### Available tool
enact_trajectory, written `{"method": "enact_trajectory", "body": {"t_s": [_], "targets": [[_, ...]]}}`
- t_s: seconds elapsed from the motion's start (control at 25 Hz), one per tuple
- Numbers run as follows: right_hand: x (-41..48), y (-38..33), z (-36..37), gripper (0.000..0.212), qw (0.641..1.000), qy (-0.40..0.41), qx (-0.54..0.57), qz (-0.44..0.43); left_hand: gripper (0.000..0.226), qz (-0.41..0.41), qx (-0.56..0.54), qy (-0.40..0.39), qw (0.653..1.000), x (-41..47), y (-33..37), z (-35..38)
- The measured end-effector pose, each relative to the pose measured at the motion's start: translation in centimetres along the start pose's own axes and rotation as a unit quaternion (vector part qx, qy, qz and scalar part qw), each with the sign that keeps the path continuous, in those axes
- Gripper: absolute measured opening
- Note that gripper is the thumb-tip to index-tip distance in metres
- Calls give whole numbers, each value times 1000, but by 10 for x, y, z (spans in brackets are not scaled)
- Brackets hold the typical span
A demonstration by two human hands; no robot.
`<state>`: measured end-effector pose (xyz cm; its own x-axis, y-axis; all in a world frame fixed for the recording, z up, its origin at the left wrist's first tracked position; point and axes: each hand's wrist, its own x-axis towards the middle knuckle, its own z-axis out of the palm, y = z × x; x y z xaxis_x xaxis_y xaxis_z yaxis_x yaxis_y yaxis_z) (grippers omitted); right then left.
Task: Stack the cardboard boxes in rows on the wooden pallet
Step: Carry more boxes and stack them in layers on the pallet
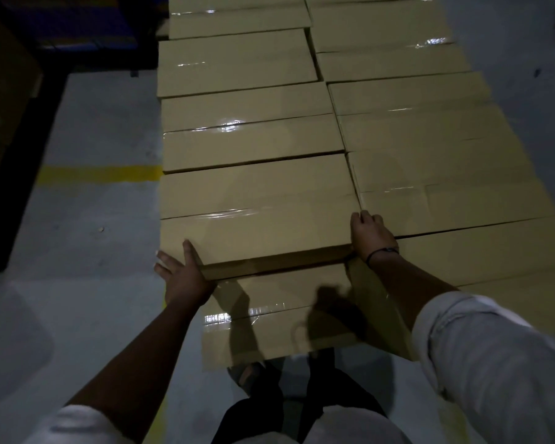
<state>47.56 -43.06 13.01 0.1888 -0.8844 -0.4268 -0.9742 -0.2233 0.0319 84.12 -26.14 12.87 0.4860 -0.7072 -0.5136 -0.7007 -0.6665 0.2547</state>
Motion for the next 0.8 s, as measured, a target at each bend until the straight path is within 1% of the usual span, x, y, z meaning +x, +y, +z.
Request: {"method": "enact_trajectory", "body": {"t_s": [0.12, 0.24, 0.48, 0.56, 0.68, 0.76, 0.8], "targets": [[5, -1, -4, 57, 1000, 1, 10, 12, 124, 3, -9, -17, 1000, 2, 0, -5], [7, -5, -3, 45, 1000, 17, 5, 26, 126, 13, -9, -21, 1000, 3, -1, -8], [5, -9, 9, 31, 998, 21, -9, 51, 106, 38, 8, 42, 998, 16, -6, -18], [6, -9, 7, 31, 999, 14, -12, 46, 106, 48, 13, 47, 998, 19, -11, -19], [6, -9, 6, 31, 999, 8, -10, 40, 111, 55, 25, 28, 998, 19, -16, -17], [5, -9, 8, 38, 999, 6, -8, 41, 116, 55, 41, 8, 998, 19, -16, -19], [4, -9, 10, 46, 999, 0, -8, 39, 117, 53, 51, -4, 997, 20, -15, -22]]}}
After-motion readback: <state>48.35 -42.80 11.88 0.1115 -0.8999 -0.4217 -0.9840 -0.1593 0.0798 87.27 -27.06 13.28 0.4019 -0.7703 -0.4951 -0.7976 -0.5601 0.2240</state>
